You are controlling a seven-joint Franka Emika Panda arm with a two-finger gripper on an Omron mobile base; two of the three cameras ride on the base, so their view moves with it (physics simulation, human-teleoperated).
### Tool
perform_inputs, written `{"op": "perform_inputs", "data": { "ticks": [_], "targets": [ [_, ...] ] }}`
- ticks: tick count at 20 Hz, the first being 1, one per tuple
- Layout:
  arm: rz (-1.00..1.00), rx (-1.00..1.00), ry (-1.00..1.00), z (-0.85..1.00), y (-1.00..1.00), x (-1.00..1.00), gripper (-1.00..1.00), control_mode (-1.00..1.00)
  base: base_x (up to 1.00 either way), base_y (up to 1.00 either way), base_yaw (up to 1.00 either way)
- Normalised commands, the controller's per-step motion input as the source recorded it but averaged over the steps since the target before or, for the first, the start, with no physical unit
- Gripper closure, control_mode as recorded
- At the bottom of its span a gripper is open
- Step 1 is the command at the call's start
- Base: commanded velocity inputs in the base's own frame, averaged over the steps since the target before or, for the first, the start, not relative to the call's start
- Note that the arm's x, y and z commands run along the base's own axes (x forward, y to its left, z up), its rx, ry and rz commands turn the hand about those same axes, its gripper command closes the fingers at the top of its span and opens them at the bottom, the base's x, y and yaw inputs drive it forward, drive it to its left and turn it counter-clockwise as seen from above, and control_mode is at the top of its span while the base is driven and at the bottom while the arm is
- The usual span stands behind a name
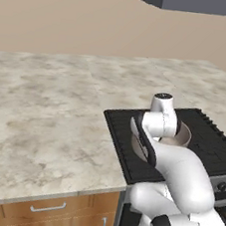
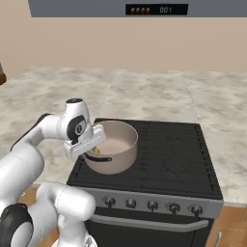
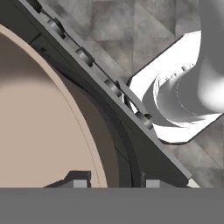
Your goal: Turn on the sink faucet. Then move the lemon from the counter to the sink. Turn off the sink. Move the vegetable from the sink to the pot next to the stove. Finally move the pot to the front left burner.
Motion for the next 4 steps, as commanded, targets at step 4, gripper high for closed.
{"op": "perform_inputs", "data": {
  "ticks": [4],
  "targets": [
    [0.00, 0.00, 0.00, -0.03, 0.00, 0.00, -1.00, -1.00, 0.00, 0.00, 0.00]
  ]
}}
